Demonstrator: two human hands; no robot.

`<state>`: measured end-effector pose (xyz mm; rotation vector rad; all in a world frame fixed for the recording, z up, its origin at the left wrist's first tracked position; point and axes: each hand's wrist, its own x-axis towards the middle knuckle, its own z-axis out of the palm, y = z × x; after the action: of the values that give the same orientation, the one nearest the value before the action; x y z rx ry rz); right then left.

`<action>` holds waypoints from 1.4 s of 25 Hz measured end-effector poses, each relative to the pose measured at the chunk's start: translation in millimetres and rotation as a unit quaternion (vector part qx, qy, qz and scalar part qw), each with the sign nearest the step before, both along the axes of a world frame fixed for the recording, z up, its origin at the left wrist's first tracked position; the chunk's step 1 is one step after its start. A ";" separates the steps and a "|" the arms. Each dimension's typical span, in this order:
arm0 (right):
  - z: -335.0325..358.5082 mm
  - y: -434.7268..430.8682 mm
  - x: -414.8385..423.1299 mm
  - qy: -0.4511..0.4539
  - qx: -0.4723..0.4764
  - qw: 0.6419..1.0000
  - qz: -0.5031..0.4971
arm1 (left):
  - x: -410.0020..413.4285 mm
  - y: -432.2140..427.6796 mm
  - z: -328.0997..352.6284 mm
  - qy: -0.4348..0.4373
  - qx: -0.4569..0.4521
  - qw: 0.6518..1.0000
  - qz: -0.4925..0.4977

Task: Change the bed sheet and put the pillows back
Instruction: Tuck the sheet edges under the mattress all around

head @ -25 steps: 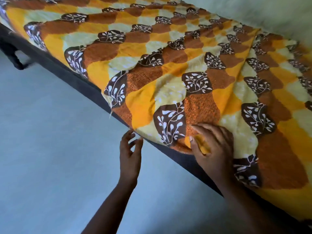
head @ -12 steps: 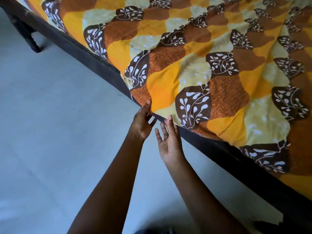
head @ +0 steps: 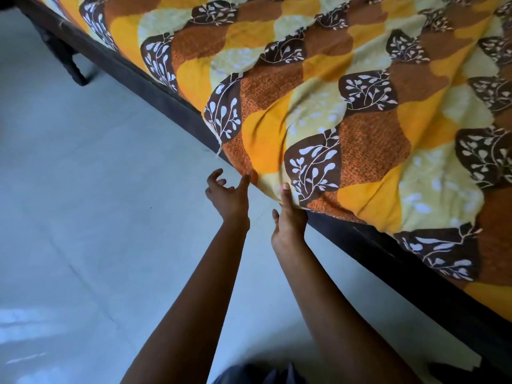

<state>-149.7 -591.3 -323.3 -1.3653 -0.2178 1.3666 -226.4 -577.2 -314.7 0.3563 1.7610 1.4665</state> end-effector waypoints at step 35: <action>43.5 -34.4 8.7 0.243 0.094 0.964 -0.062 | -14.6 13.9 30.0 -0.336 0.055 0.939 -0.056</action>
<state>-140.9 -625.7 -279.8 -0.8405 0.0669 1.4880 -241.0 -563.3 -284.7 -0.0049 1.0957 1.3887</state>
